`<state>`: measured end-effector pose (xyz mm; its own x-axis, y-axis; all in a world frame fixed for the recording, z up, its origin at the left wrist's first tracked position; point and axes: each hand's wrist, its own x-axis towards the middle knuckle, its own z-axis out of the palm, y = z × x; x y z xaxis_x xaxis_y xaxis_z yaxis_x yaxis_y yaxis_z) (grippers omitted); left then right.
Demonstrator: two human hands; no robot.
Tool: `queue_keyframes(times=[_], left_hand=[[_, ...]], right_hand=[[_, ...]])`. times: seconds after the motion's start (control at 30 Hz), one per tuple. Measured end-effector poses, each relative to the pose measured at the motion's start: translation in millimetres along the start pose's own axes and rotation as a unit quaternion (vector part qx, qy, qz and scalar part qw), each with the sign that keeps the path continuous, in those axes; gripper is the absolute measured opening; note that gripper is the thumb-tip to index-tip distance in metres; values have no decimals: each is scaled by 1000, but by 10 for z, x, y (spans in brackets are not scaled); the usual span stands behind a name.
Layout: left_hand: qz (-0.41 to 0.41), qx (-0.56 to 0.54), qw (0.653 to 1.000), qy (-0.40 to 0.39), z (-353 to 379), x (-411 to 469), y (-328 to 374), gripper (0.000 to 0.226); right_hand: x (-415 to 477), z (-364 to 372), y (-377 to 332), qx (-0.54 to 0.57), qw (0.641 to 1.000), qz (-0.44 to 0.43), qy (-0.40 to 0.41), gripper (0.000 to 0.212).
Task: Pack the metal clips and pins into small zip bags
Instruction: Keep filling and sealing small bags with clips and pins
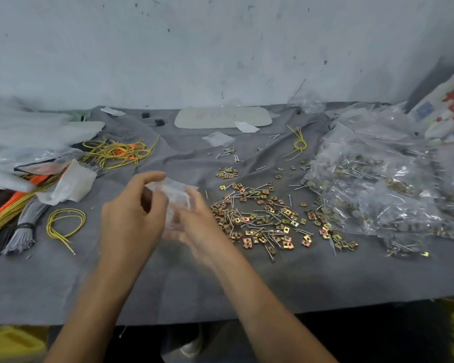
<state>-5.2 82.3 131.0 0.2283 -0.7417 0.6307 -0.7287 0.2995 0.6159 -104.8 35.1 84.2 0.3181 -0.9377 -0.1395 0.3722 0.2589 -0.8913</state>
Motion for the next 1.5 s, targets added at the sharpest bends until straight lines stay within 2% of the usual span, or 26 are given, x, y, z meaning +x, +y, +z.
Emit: queue_keyframes(times=[0.1,0.17,0.23,0.3,0.37,0.43,0.5,0.57,0.6,0.67,0.73,0.9,1.03,1.13,1.4,1.5], left_hand=[[56,32,998,25,-34,22,23,25],[60,62,996,13,12,-17,-42,25],[30,89,995,-27,121,-80,-203,24],[-6,102,992,-78,261,-153,-381,27],[-29,92,990,-106,406,-234,-515,29],[-34,75,989,-120,549,-303,-597,27],[-30,62,989,-128,681,-340,-622,23],[-27,47,989,-137,782,-343,-627,23],[-29,41,989,-142,823,-336,-630,24],[-37,32,988,-148,881,-330,-653,23],[-52,18,989,-140,902,-342,-691,23],[-101,-27,987,-125,895,-367,-746,27],[-105,-38,986,-124,899,-373,-765,25],[-141,-74,981,-111,901,-350,-789,24],[-142,-88,981,-100,919,-369,-811,21],[-144,-86,981,-101,923,-365,-800,21]], right_hand=[[228,178,-18,101,994,-2,-50,48],[292,189,-9,107,993,-2,-54,43],[275,108,22,-16,1000,-6,-20,40],[224,-86,90,-155,988,-23,6,43],[110,-368,52,-243,969,-37,29,47],[-31,-684,-100,-374,922,-73,73,38],[-140,-986,-279,-527,835,-101,123,14],[-217,-1173,-413,-646,749,-78,128,13],[-234,-1224,-447,-678,725,-51,109,13],[-253,-1242,-467,-707,703,-9,69,11],[-254,-1230,-450,-726,685,-12,57,15],[-322,-1250,-325,-714,693,-80,61,7],[-332,-1220,-277,-725,684,-79,31,11],[-307,-1175,-254,-739,668,-82,18,11],[-334,-1188,-199,-718,692,-68,21,11],[-328,-1198,-201,-694,713,-88,53,11]])
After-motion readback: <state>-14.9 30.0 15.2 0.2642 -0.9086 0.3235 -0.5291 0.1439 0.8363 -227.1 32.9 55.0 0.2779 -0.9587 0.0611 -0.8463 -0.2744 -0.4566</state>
